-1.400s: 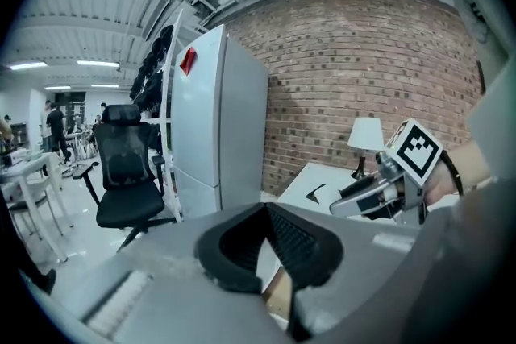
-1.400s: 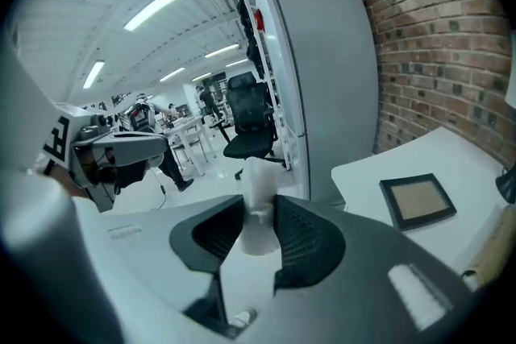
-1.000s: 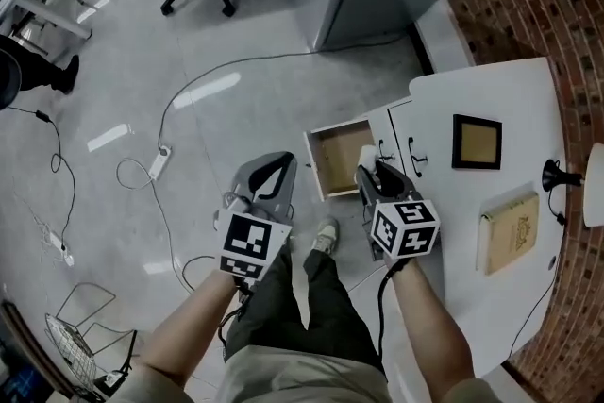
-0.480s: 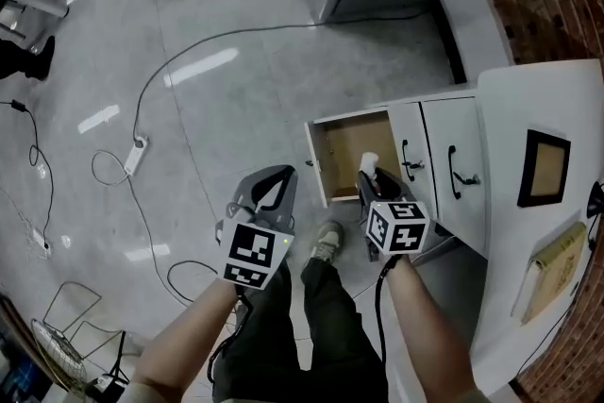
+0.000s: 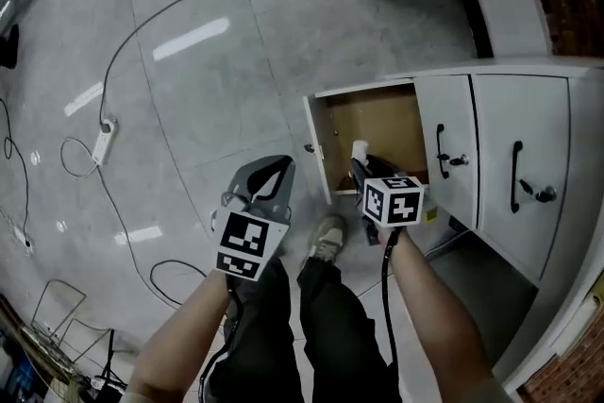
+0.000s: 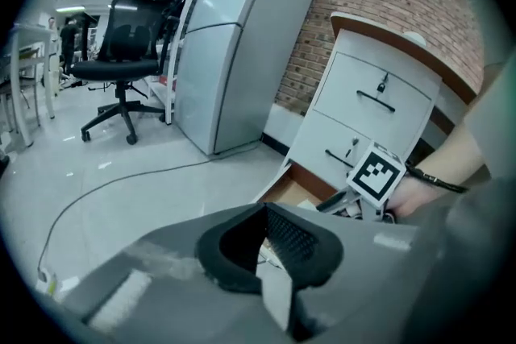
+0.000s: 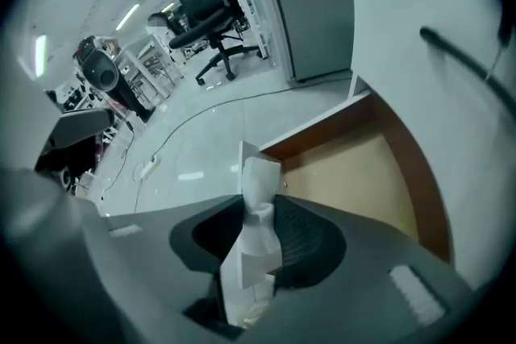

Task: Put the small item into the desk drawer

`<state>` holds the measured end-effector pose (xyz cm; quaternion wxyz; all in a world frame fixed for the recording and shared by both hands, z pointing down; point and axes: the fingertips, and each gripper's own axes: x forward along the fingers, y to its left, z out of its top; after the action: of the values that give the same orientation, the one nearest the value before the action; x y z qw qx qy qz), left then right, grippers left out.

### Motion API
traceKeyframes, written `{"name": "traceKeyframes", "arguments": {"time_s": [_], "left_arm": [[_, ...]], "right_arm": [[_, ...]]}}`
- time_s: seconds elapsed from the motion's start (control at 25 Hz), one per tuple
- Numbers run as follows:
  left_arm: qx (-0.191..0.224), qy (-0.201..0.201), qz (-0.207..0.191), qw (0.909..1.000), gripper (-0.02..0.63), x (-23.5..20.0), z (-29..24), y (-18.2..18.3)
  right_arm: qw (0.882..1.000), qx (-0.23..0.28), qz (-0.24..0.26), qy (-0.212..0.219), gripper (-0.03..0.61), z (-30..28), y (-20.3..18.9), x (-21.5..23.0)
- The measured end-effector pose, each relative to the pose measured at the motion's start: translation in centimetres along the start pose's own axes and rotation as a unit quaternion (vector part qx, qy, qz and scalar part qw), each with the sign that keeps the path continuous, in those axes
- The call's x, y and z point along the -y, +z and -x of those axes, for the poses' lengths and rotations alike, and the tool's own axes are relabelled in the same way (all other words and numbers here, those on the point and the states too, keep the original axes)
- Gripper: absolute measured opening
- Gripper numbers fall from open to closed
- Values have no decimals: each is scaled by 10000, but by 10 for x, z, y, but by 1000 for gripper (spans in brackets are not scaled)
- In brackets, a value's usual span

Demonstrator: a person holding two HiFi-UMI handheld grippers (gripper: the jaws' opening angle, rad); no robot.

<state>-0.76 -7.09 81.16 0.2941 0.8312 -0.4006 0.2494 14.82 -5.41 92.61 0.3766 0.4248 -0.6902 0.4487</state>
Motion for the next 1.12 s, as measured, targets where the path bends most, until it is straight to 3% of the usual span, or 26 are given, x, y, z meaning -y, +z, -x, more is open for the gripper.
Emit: {"name": "traceKeyframes", "arguments": {"time_s": [0.24, 0.44, 0.56, 0.72, 0.88, 1.12], "left_arm": [[-398, 35, 150, 9991, 3, -12, -46, -68], [-490, 2, 378, 9981, 3, -17, -71, -103], [-556, -53, 430, 9975, 3, -19, -84, -120], [-556, -121, 363, 9977, 3, -21, -95, -128], [-585, -120, 218, 9980, 3, -23, -98, -128], [-691, 23, -23, 9976, 3, -30, -81, -108]], "right_arm": [[9995, -204, -192, -124, 126, -76, -32, 37], [9963, -579, -556, -294, 129, -120, -67, 61], [9948, -463, -817, -398, 129, -137, -75, 75], [9943, -597, -629, -620, 130, -152, -77, 85], [9938, -724, -426, -728, 175, -154, -81, 88], [9957, -637, -284, -609, 133, -123, -68, 72]]}}
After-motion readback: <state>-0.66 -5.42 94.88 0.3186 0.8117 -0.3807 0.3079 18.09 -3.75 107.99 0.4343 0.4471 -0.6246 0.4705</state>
